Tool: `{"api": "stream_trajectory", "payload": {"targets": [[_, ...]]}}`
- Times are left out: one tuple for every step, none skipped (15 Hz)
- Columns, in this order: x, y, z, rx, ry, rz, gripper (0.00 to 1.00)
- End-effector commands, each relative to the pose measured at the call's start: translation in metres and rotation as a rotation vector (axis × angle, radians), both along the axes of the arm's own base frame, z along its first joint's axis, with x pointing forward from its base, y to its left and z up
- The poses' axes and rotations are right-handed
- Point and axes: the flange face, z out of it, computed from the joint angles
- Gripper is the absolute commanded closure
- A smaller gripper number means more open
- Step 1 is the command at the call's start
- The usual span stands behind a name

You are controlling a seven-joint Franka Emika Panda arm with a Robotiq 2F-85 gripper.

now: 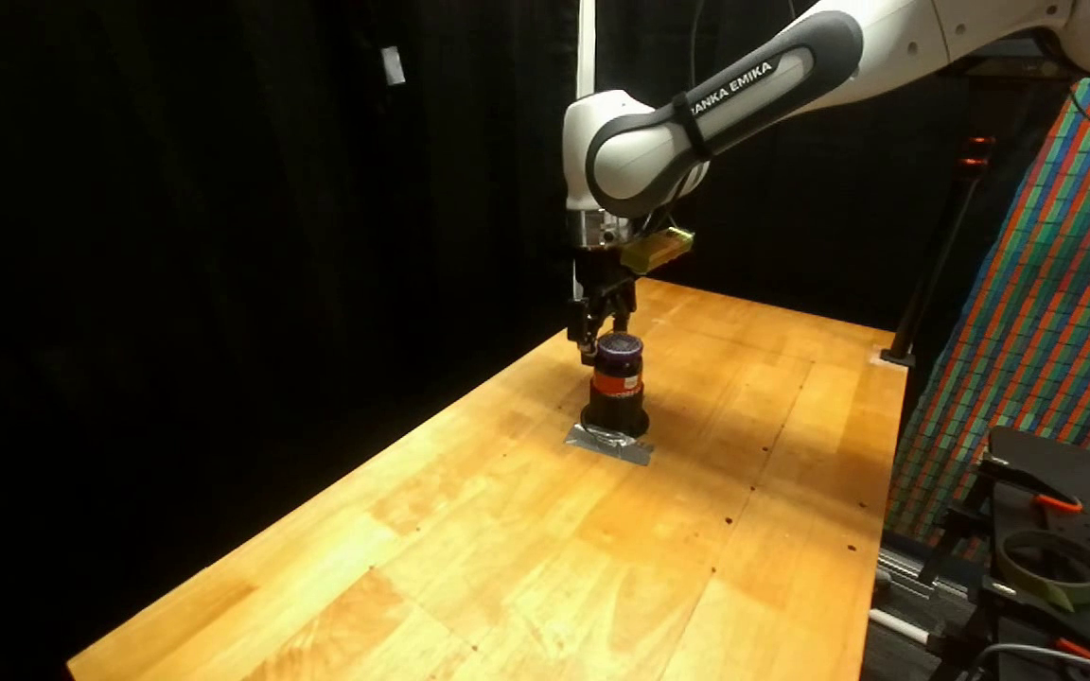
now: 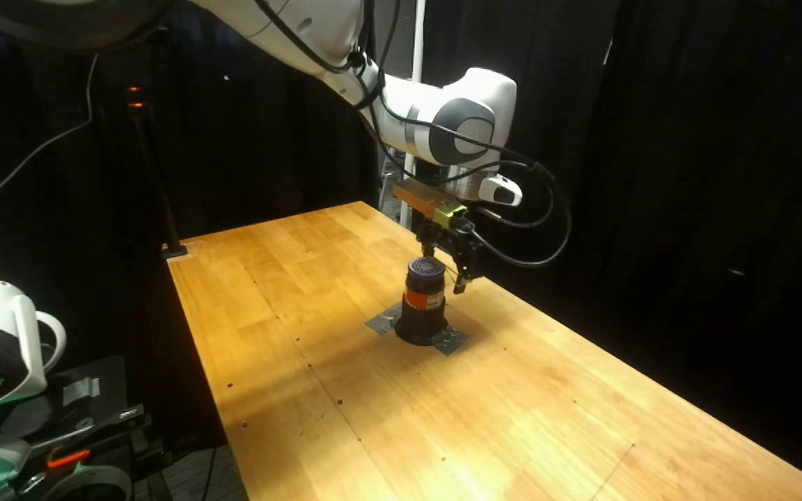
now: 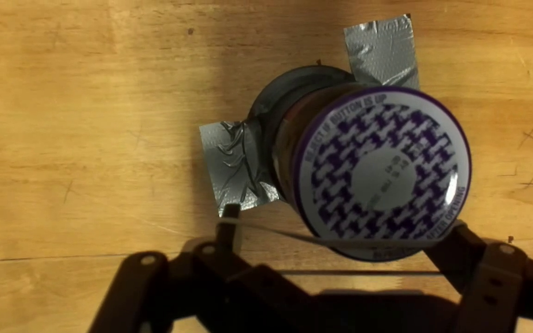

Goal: Put a rubber band around the base of the cup

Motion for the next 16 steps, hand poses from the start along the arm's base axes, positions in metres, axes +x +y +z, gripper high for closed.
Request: {"api": "stream_trajectory", "payload": {"targets": [[-0.005,-0.005,0.001,0.025,0.038,0.016,0.00],[-0.008,-0.006,0.001,0.031,0.052,0.017,0.00],[-0.012,-0.006,0.002,0.037,0.061,0.015,0.00],[-0.015,-0.007,0.004,0.039,0.061,0.011,0.00],[-0.019,-0.009,0.008,0.042,0.054,0.004,0.00],[-0.021,-0.009,0.010,0.046,0.051,0.002,0.00],[-0.024,-0.010,0.015,0.050,0.041,-0.001,0.00],[-0.027,-0.011,0.018,0.053,0.037,-0.002,0.00],[-0.031,-0.012,0.022,0.062,0.036,-0.001,0.00],[-0.034,-0.013,0.024,0.070,0.039,0.000,0.00],[-0.038,-0.015,0.024,0.091,0.057,0.005,0.00],[-0.042,-0.015,0.024,0.103,0.069,0.009,0.00],[-0.048,-0.017,0.021,0.125,0.089,0.022,0.00],[-0.052,-0.018,0.018,0.145,0.106,0.032,0.00],[-0.056,-0.020,0.011,0.168,0.123,0.040,0.00],[-0.060,-0.021,0.007,0.185,0.137,0.047,0.00]]}}
